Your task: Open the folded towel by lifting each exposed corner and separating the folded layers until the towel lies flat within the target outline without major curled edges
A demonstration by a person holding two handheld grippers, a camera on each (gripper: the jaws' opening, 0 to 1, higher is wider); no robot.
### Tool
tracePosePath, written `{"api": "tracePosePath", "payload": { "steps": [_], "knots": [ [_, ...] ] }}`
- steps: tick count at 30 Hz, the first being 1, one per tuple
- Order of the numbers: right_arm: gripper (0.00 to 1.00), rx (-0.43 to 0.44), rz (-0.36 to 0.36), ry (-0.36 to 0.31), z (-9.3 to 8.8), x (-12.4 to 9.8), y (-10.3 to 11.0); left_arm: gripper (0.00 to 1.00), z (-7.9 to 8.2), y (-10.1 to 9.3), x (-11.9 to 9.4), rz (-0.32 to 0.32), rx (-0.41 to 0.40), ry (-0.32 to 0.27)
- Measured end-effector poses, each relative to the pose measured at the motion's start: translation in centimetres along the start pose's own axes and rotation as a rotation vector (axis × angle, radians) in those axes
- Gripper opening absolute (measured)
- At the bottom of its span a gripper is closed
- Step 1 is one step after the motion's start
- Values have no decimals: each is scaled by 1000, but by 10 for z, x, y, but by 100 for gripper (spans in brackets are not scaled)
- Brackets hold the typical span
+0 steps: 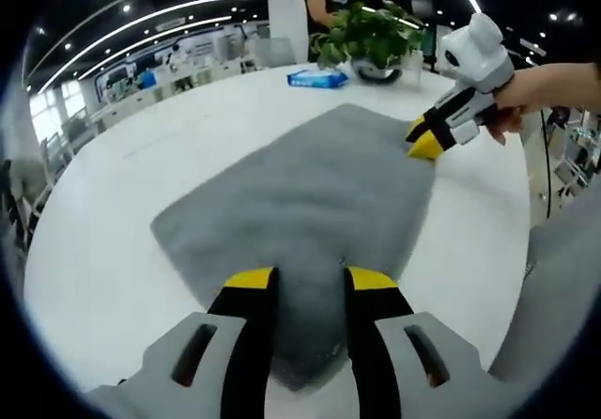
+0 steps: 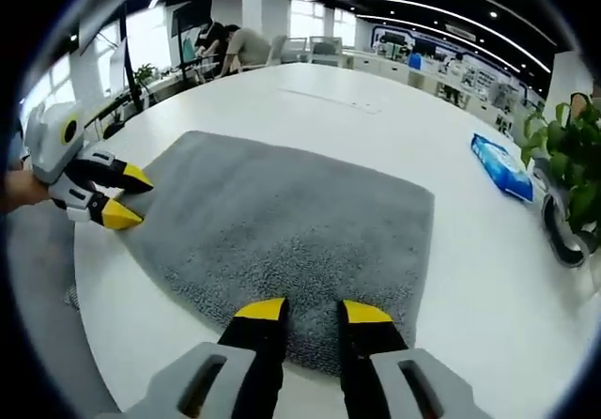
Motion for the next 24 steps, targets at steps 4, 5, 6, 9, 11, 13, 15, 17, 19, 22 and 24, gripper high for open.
{"api": "tracePosePath", "payload": {
  "steps": [4,5,6,9,11,13,15,17,19,22,24],
  "knots": [
    [19,-25,10,12,5,4,1,27,-3,-1,-2,10,-11,6],
    [19,-28,11,14,6,5,1,27,-5,-2,-4,14,-12,4],
    [19,-34,14,17,8,5,1,27,-5,-2,-4,18,-16,3],
    [19,-50,20,26,11,8,1,27,-6,-3,-5,25,-21,9],
    [19,-60,27,28,13,9,2,27,-7,-3,-6,27,-29,11],
    [19,-72,41,31,16,11,1,27,-8,-3,-7,28,-31,8],
    [19,-88,57,38,17,12,1,27,-9,-3,-8,30,-31,6],
    [19,-112,74,43,19,13,1,27,-11,-4,-10,32,-37,5],
    [19,-119,85,41,21,14,1,27,-12,-5,-11,37,-48,4],
    [19,-144,93,50,26,17,2,27,-15,-7,-14,52,-61,0],
    [19,-157,94,55,29,19,3,27,-16,-8,-15,55,-66,-1]
  ]
}}
Point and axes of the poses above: the point that each gripper's makers call its tool centre point, and the gripper's own axes: x roughly forward along the fingers, y roughly to its left, z roughly out of its top, the point moved 2 cm from there along -x, roughly backward along the fingers, and after that the axes turned 7 degrees about y, right-handed, at the moved point
